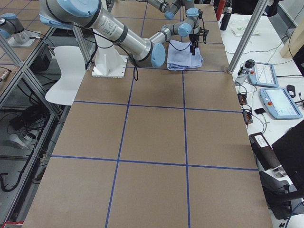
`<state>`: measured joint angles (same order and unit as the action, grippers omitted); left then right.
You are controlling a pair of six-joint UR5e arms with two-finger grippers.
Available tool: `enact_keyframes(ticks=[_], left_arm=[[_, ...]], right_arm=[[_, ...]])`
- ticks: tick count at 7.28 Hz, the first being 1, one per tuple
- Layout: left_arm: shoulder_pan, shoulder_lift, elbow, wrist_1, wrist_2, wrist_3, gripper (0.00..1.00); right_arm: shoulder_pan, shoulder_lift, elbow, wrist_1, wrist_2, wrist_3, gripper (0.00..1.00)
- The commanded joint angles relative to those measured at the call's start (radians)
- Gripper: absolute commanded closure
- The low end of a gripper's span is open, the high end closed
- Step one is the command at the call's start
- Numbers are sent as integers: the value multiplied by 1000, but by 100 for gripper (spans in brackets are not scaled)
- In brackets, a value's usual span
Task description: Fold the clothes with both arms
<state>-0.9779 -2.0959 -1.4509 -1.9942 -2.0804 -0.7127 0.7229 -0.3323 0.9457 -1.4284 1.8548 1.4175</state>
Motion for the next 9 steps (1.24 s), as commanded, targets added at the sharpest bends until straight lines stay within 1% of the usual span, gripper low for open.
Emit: enact_keyframes(ticks=[1,2,3,4,5,6,7,8,9], left_arm=[[-24,123,-220,129,-30,147,0],[-47,167,-320,226,-32,255,0],[-77,219,-401,295,-44,306,0],[-120,291,-448,310,-49,397,0],[-193,356,-451,310,-70,536,0],[-287,432,-442,311,-148,685,0],[-367,495,-433,311,-200,766,0],[-416,558,-439,299,-216,769,0],[-433,589,-434,302,-214,759,0]], right_arm=[[65,-107,260,-314,115,-192,0],[101,-234,451,-427,124,-303,0],[156,-390,636,-508,147,-478,0],[237,-545,777,-556,197,-675,0],[315,-691,873,-558,230,-850,0],[399,-852,945,-549,286,-1037,0],[499,-973,978,-547,338,-1215,0],[595,-1076,981,-547,369,-1387,0],[677,-1173,986,-547,409,-1519,0]])
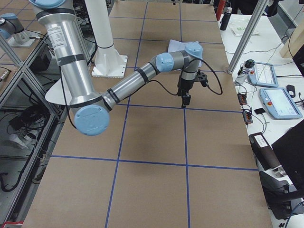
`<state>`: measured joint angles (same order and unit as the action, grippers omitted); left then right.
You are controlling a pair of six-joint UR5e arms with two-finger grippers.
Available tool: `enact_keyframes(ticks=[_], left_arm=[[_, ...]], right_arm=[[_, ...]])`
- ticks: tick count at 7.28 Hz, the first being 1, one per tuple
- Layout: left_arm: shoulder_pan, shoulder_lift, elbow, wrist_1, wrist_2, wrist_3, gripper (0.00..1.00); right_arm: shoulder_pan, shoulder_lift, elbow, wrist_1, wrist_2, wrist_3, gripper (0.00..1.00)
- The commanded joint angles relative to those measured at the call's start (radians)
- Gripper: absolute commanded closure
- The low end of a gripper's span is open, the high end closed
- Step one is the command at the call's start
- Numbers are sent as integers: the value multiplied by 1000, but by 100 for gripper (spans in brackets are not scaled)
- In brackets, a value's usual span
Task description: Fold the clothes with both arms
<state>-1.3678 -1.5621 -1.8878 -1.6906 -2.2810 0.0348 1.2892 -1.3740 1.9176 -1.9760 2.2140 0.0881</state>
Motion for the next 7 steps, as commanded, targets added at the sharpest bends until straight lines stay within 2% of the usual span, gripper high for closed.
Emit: enact_keyframes(ticks=[1,2,3,4,7], left_arm=[[-51,83,12,3,3,13,0],[-97,94,28,-1,6,16,0],[-146,109,51,9,-3,11,0],[-160,112,49,23,8,10,0],[-168,158,50,28,51,4,0]], right_arm=[[163,-205,40,0,61,-235,0],[170,-280,73,32,59,-237,0],[174,-354,64,166,61,-225,0],[174,-379,61,233,65,-167,0],[174,-439,61,296,64,-143,0]])
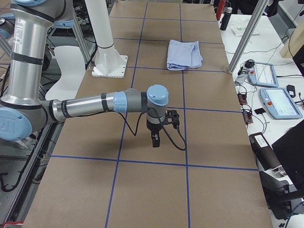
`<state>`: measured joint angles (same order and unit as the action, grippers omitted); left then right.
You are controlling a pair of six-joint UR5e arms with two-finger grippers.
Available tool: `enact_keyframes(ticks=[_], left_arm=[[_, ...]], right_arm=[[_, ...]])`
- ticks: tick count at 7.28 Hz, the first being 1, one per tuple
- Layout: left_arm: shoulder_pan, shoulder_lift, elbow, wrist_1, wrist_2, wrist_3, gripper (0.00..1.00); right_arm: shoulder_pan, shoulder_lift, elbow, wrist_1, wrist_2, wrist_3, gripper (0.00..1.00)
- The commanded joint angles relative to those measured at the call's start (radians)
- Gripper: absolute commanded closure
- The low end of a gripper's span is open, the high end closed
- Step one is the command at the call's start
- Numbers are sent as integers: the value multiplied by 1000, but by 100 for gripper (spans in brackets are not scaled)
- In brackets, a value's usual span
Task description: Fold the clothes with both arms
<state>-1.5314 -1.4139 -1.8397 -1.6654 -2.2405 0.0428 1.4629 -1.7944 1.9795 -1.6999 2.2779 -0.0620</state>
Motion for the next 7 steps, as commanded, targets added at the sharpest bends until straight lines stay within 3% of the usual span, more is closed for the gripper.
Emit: enact_keyframes(ticks=[1,4,7], left_arm=[[-4,19,-7,4,9,-4,0],[-1,50,-32,4,-50,-3,0],[2,66,-7,3,-45,-3,0]], right_arm=[[0,-19,-1,20,0,7,0],[0,-20,-27,20,-1,7,0],[0,-25,-34,20,0,7,0]])
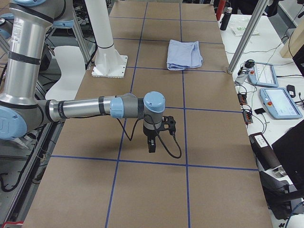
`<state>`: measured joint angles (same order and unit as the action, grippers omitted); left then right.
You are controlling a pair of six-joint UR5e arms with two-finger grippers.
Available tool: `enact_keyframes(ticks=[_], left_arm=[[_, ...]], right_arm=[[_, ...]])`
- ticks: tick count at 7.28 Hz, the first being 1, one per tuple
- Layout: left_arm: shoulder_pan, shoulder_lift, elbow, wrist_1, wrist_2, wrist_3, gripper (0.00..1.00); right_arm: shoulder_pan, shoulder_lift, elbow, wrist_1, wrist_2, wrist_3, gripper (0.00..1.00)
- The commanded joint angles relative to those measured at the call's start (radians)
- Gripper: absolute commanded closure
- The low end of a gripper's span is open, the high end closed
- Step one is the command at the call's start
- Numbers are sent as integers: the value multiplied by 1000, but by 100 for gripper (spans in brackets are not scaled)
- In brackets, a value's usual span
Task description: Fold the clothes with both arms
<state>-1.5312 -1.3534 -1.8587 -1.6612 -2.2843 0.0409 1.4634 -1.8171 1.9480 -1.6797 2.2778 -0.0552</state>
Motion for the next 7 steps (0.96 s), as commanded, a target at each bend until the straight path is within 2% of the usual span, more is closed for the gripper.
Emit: enact_keyframes(ticks=[1,4,5,7], left_arm=[[-1,17,13,-3,-3,8,0],[-4,63,15,-5,-30,13,0],[-4,71,9,1,-99,7,0],[-3,71,6,1,-103,2,0]], right_arm=[[0,-8,-3,0,0,0,0],[12,-25,0,2,11,3,0],[21,-25,5,2,20,9,0],[26,-25,6,2,20,9,0]])
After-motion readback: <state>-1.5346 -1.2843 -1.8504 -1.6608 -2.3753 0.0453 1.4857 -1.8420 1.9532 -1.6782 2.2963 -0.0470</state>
